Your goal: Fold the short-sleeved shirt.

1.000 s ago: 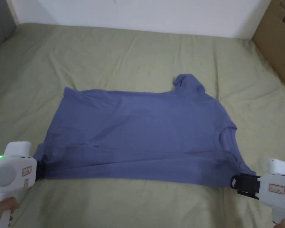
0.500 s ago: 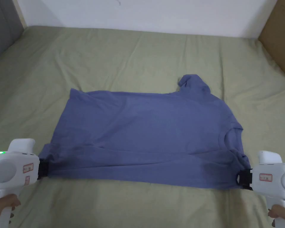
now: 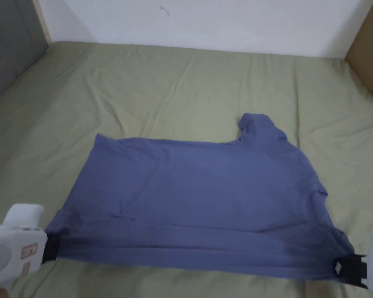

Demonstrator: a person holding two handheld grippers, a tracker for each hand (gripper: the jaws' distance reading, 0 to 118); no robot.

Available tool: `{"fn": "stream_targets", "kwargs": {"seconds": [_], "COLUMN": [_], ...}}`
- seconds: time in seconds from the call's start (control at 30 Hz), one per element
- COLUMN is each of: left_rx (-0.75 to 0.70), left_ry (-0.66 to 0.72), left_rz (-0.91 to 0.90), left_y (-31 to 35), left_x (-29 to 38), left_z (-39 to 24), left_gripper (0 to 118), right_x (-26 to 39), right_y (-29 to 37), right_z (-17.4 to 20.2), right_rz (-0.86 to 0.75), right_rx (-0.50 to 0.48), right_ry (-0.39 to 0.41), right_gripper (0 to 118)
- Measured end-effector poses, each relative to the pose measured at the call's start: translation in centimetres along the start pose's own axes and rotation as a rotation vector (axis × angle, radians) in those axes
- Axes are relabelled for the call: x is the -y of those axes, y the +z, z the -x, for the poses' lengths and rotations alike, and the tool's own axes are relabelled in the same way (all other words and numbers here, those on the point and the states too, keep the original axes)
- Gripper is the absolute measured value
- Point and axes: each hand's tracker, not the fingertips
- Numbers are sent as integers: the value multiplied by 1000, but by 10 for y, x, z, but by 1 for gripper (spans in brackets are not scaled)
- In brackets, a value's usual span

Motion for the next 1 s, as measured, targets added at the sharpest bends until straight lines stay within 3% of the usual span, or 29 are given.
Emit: {"fn": "stream_targets", "kwargs": {"seconds": [0.1,0.17,0.2,0.27,0.37,0.4,0.5,0.6,0.63,0.67,0.7,0.73,0.77,1.0], "left_rx": [4,-3,-9,-28,-56,-46,-16,18,27,28,24,13,-15,25], "left_ry": [-5,43,82,100,88,91,107,110,111,116,114,110,95,87], "left_rz": [28,-11,-11,-10,9,-3,-66,-127,-145,-160,-160,-156,-143,-104], "left_y": [-14,-20,-21,-22,-18,-12,7,18,23,24,21,17,14,-13], "left_x": [19,26,24,22,19,19,9,-7,-11,-15,-20,-23,-24,-42], "left_z": [5,7,8,10,15,17,19,21,14,12,10,6,-2,-11], "left_gripper": [8,11,26,66,90,107,105,101,91,70,32,8,3,0], "right_x": [18,23,23,24,18,14,-3,-25,-31,-36,-40,-43,-44,-68], "right_y": [-13,-19,-19,-17,-5,0,13,23,24,25,24,22,19,-11], "right_z": [-6,-8,-5,-3,0,0,5,13,17,22,27,31,37,39], "right_rz": [39,19,17,12,10,-12,-75,-136,-153,-159,-160,-160,-169,-126], "right_rx": [14,2,38,50,56,79,87,33,18,8,-4,-13,-7,-41], "right_ry": [2,-13,-3,29,28,34,53,62,64,62,61,60,54,24], "right_gripper": [8,27,37,43,45,45,45,45,44,44,38,23,2,1]}}
